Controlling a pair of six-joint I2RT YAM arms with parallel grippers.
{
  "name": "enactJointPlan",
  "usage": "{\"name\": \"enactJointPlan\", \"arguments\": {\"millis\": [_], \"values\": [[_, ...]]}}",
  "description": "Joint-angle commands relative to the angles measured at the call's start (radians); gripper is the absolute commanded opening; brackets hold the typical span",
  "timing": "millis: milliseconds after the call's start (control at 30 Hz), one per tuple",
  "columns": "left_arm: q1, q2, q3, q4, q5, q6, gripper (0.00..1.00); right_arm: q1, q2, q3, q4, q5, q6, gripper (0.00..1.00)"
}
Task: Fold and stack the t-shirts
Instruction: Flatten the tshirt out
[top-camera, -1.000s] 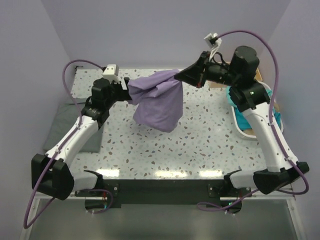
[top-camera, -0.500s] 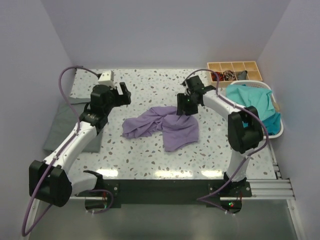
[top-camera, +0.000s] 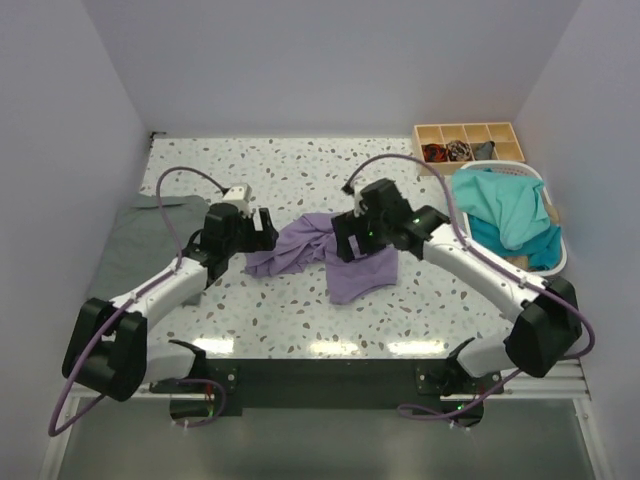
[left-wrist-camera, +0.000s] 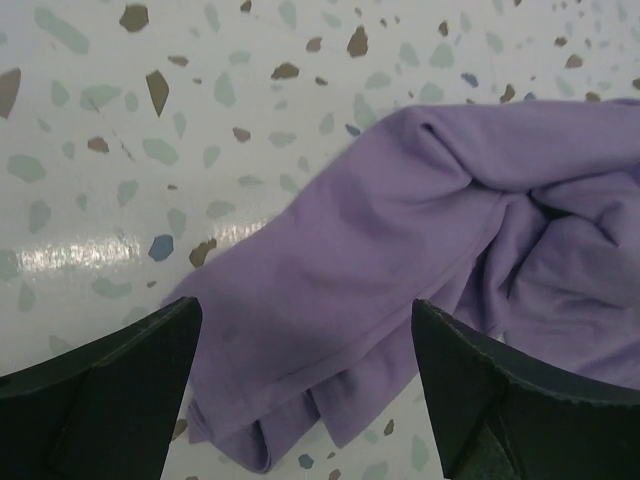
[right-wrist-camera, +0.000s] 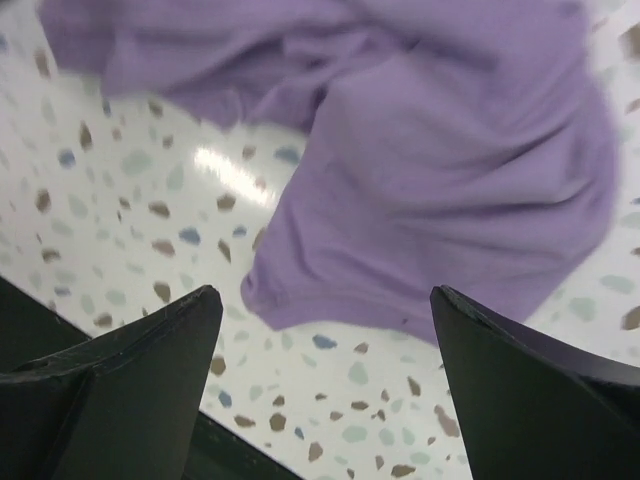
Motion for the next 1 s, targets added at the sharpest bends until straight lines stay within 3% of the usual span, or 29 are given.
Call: {"name": "enactJointPlan", "arguments": {"millis": [0, 200, 533, 967], "values": [[-0.005, 0.037, -0.041, 0.147, -0.003, -0.043, 0.91, 0.133, 0.066, -0.134, -0.017, 0.083, -0.025, 0.89], [-0.008, 0.077, -0.032, 0.197, -0.052, -0.032, 0.91, 0.215, 0.116, -0.189, 0.054, 0.210, -0.023, 0.87], [-0.011, 0.175, -0.037, 0.215, -0.062, -0.051, 0.90, 0.314, 0.276, -0.110, 0.080, 0.210, -0.012, 0.86], [-0.011, 0.222, -0.043, 0.241, -0.045, -0.058, 0.88, 0.374, 0.357, -0.008, 0.034, 0.262, -0.003, 0.85]]}}
